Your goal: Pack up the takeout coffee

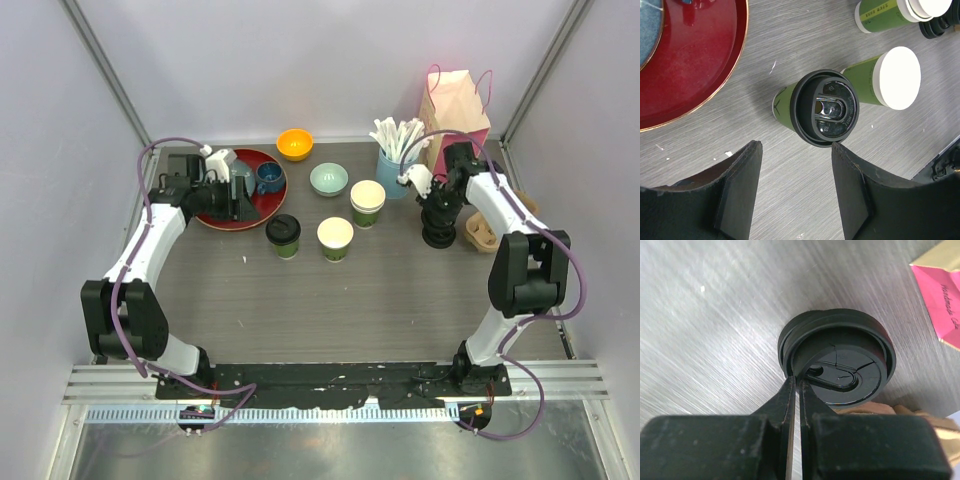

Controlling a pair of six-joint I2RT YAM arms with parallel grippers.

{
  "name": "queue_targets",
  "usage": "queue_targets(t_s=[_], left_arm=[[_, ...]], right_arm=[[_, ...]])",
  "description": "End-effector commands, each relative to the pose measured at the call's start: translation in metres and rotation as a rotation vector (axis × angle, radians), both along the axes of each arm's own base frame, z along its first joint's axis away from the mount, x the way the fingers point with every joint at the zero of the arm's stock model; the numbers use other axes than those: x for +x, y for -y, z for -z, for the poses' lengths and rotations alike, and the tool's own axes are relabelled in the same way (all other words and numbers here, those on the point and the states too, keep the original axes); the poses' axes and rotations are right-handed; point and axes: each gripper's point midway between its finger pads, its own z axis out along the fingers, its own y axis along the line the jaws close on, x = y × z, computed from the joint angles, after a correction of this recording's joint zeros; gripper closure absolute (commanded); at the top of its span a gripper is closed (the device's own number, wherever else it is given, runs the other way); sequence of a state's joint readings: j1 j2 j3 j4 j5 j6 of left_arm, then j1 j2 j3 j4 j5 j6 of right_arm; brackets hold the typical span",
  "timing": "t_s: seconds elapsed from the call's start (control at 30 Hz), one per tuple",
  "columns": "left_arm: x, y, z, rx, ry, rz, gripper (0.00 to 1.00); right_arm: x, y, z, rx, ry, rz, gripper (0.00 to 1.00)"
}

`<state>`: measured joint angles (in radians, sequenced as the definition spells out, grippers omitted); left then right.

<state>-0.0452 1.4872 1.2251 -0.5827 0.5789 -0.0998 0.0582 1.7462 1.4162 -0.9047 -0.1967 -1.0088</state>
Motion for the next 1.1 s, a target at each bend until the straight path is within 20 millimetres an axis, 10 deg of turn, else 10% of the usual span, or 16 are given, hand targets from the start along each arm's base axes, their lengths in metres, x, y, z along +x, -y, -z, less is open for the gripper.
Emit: queue_targets(t_s=[0.0, 0.17, 0.53, 0.8, 1.07], left_arm=[[0.001, 0.007, -0.037, -0.041, 0.088, 0.038, 0.39], [-0.005, 0.017, -0.048, -0.072, 0.104, 0.089, 0.41], [-0.046, 0.078, -0.096, -0.236, 0.143, 0.407, 0.49], [-0.096, 0.121, -0.161, -0.406, 0.235, 0.692, 0.43], [-0.127, 0.138, -0.175, -0.421, 0.199, 0.775, 0.47]], right_arm=[[0.023, -0.014, -0.040, 0.188, 0.105, 0.347, 0.99], [0.013, -0.008, -0.038, 0.227, 0.101, 0.597, 0.99], [-0.015, -0.045, -0.132, 0.521, 0.194, 0.684, 0.99], [-0.086, -0.171, -0.192, 0.748, 0.088, 0.254, 0.99], [-0.167, -0.265, -0.243, 0.944, 0.038, -0.195, 0.99]])
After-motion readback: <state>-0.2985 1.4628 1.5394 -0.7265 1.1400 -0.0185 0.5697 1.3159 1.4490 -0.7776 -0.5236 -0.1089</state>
